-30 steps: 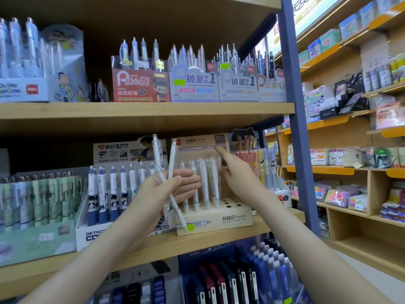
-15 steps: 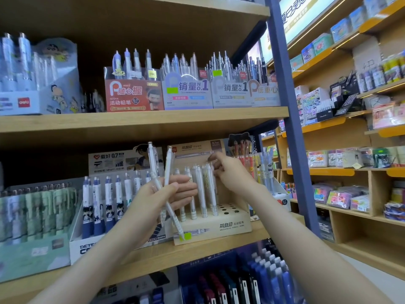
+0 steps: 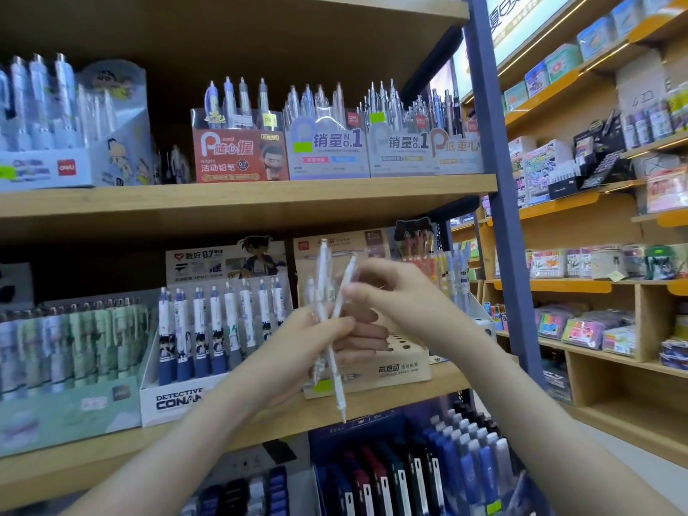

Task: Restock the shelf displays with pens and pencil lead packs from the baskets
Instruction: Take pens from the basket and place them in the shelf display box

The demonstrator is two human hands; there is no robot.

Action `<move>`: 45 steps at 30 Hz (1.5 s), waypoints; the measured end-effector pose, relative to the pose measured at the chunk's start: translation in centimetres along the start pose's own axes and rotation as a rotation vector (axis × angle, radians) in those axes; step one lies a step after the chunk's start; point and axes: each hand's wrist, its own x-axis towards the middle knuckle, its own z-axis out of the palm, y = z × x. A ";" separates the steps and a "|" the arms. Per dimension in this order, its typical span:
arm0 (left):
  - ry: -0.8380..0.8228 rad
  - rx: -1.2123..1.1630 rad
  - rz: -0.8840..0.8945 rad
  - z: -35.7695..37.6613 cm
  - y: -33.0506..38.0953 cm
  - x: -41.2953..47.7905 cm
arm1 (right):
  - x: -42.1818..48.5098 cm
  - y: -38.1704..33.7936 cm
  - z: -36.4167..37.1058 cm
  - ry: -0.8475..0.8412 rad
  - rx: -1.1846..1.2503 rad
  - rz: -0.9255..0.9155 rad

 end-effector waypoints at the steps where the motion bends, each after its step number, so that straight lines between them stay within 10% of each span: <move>1: -0.024 0.012 0.002 0.3 0.0 0.1 | -0.5 -0.3 0.2 -0.050 0.022 0.038; 16: 0.278 -0.173 0.161 -0.1 0.6 0.1 | -0.4 0.9 -2.7 0.565 0.287 0.032; 24: 0.254 -0.134 0.170 -2.1 0.3 -0.6 | 1.8 5.8 -0.7 0.339 -0.224 0.250; 45: 0.297 -0.199 0.143 -3.7 0.0 -0.9 | 4.0 6.4 0.5 0.105 -0.482 0.073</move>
